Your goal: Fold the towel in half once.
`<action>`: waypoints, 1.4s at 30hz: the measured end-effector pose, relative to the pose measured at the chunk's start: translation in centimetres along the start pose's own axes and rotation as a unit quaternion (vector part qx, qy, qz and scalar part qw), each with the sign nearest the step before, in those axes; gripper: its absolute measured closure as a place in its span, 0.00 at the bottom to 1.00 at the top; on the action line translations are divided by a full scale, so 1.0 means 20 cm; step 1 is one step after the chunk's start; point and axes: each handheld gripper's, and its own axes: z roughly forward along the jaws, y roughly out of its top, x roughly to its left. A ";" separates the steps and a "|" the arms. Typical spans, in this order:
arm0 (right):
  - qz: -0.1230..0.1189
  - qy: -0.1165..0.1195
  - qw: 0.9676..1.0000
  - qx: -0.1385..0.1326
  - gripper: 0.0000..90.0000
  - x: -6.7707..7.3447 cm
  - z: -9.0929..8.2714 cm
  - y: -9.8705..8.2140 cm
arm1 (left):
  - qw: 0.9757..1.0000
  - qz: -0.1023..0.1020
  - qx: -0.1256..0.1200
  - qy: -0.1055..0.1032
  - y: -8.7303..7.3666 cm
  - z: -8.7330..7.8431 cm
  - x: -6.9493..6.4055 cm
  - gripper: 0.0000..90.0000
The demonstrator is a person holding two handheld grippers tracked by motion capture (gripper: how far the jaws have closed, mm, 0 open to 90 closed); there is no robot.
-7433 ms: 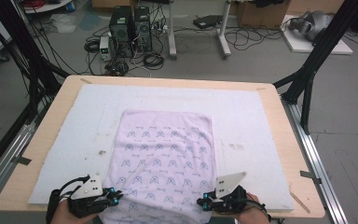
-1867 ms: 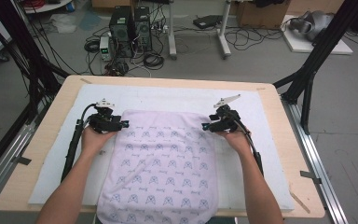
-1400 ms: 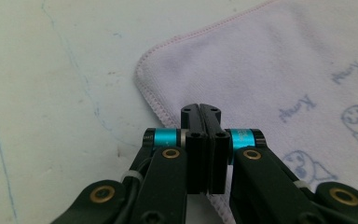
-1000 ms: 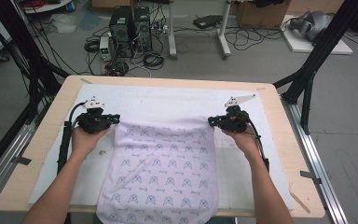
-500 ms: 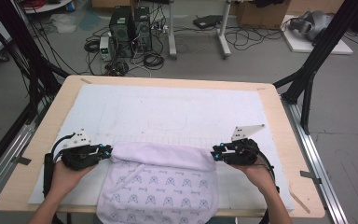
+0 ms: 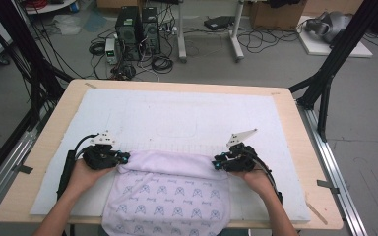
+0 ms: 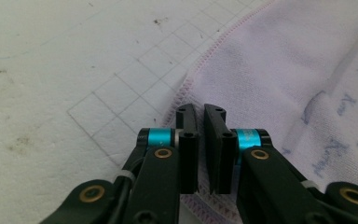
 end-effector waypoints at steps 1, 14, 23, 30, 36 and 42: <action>-0.005 -0.002 1.000 0.000 0.90 0.01 0.00 0.00 | 1.000 0.000 -0.004 0.003 0.00 -0.01 0.00 0.96; -0.047 -0.014 0.996 -0.079 0.95 0.16 -0.23 0.04 | 0.994 0.025 -0.100 0.027 -0.01 -0.26 -0.15 0.96; -0.062 0.069 0.990 -0.104 0.78 0.34 -0.33 -0.12 | 0.994 0.042 -0.094 -0.025 -0.18 -0.35 -0.31 0.69; -0.028 -0.015 0.997 -0.064 0.61 0.15 -0.24 -0.07 | 0.997 0.020 -0.081 0.008 -0.08 -0.23 -0.18 0.57; -0.002 -0.069 0.998 -0.016 0.50 0.01 -0.13 -0.07 | 0.998 -0.042 -0.039 0.030 -0.06 -0.08 -0.02 0.49; 0.002 -0.044 0.999 0.002 0.50 -0.02 -0.07 -0.09 | 0.999 -0.035 0.003 0.039 -0.07 0.00 0.01 0.46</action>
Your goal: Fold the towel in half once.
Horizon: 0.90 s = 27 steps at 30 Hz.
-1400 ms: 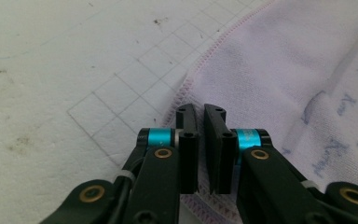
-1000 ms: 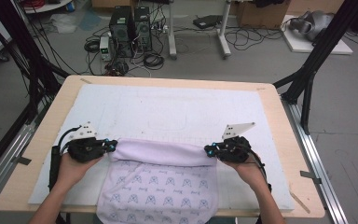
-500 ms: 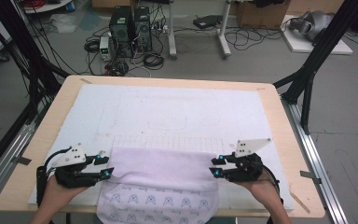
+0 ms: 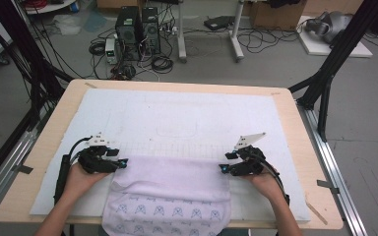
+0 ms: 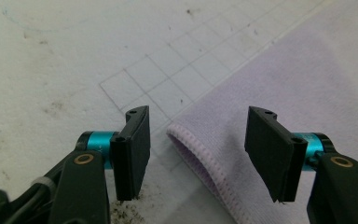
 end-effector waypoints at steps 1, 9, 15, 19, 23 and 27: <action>0.002 0.006 1.000 0.006 0.52 0.00 0.01 0.00 | 1.000 0.005 0.006 0.003 0.00 0.01 -0.01 0.46; -0.043 0.021 0.998 0.027 0.93 0.04 0.04 0.02 | 0.999 0.030 0.003 -0.023 0.01 0.01 -0.04 0.86; -0.028 -0.009 0.999 0.024 0.95 -0.03 0.03 0.07 | 1.000 0.005 -0.013 -0.005 0.07 0.04 0.04 0.91; -0.022 -0.048 0.999 0.008 0.95 -0.14 -0.01 0.19 | 0.999 0.002 -0.026 0.022 0.24 0.07 0.11 0.91; -0.008 -0.068 0.997 -0.026 0.95 -0.29 -0.08 0.35 | 0.996 0.004 -0.057 0.065 0.47 0.04 0.19 0.91; -0.008 -0.099 0.994 -0.040 0.96 -0.40 -0.18 0.55 | 0.993 0.007 -0.074 0.096 0.70 -0.03 0.27 0.91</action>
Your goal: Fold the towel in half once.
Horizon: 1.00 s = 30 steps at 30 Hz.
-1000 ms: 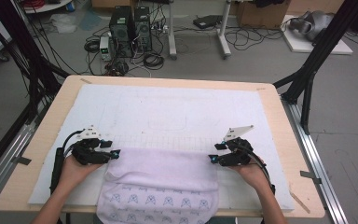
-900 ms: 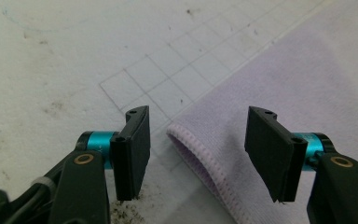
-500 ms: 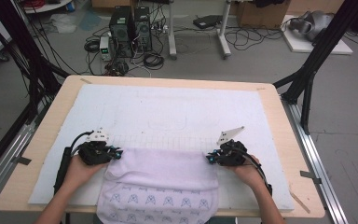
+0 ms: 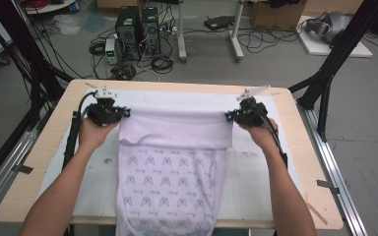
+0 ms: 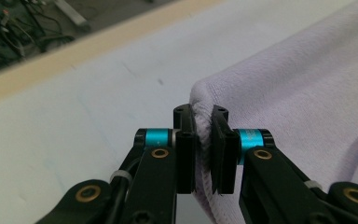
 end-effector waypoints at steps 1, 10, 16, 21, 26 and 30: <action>-0.001 -0.005 1.000 -0.005 0.96 -0.03 -0.02 0.05 | 1.000 0.002 -0.005 0.003 0.05 -0.01 0.02 0.91; 0.036 -0.001 0.999 -0.001 0.67 -0.11 0.03 0.07 | 0.999 -0.029 0.017 0.030 0.02 0.01 0.09 0.56; 0.024 0.033 0.999 0.019 0.62 0.02 0.08 -0.08 | 1.000 -0.024 0.016 -0.012 -0.17 0.00 0.01 0.55; 0.016 0.054 0.998 0.022 0.61 0.14 0.09 -0.18 | 0.998 -0.015 0.027 -0.064 -0.27 0.01 -0.08 0.54; 0.020 0.073 0.997 0.030 0.60 0.22 0.12 -0.29 | 0.995 0.003 0.023 -0.092 -0.34 0.00 -0.17 0.52; 0.015 0.066 0.997 0.044 0.60 0.25 0.15 -0.36 | 0.994 0.008 0.045 -0.098 -0.37 0.05 -0.19 0.52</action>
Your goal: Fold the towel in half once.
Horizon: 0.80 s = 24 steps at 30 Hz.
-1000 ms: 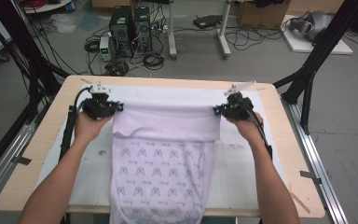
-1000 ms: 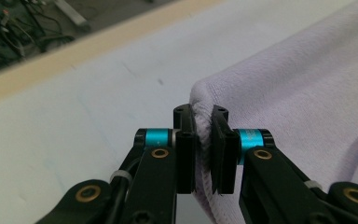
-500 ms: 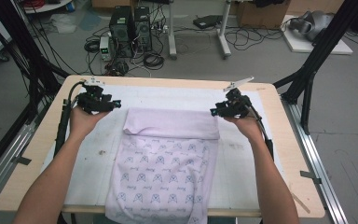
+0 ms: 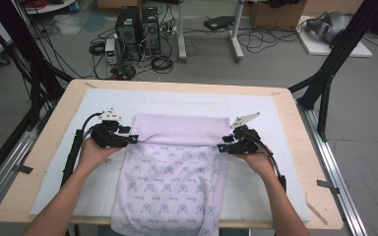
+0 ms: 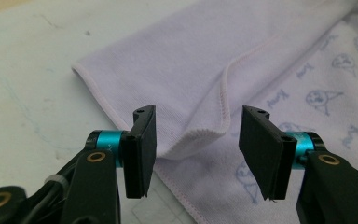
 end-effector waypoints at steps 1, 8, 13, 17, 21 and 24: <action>0.003 -0.003 1.000 0.001 0.60 -0.01 0.01 -0.01 | 1.000 0.000 0.006 -0.004 0.00 0.01 0.00 0.53; 0.025 -0.021 0.999 0.002 0.58 -0.08 0.05 -0.03 | 0.999 0.020 0.038 -0.015 -0.02 0.08 -0.02 0.76; 0.018 0.006 1.000 0.010 0.90 -0.08 0.05 -0.04 | 0.998 0.038 0.045 -0.024 -0.02 0.09 -0.05 0.97; 0.005 0.004 1.000 -0.006 0.97 -0.05 -0.01 -0.02 | 0.999 0.031 0.015 -0.022 -0.01 0.01 -0.05 0.98; -0.002 0.017 0.999 -0.027 0.97 0.00 -0.10 -0.01 | 0.999 0.033 -0.011 -0.018 0.00 -0.09 -0.07 0.98; -0.019 0.020 0.999 -0.043 0.97 0.06 -0.16 0.00 | 0.999 0.041 -0.029 -0.019 -0.01 -0.16 -0.10 0.98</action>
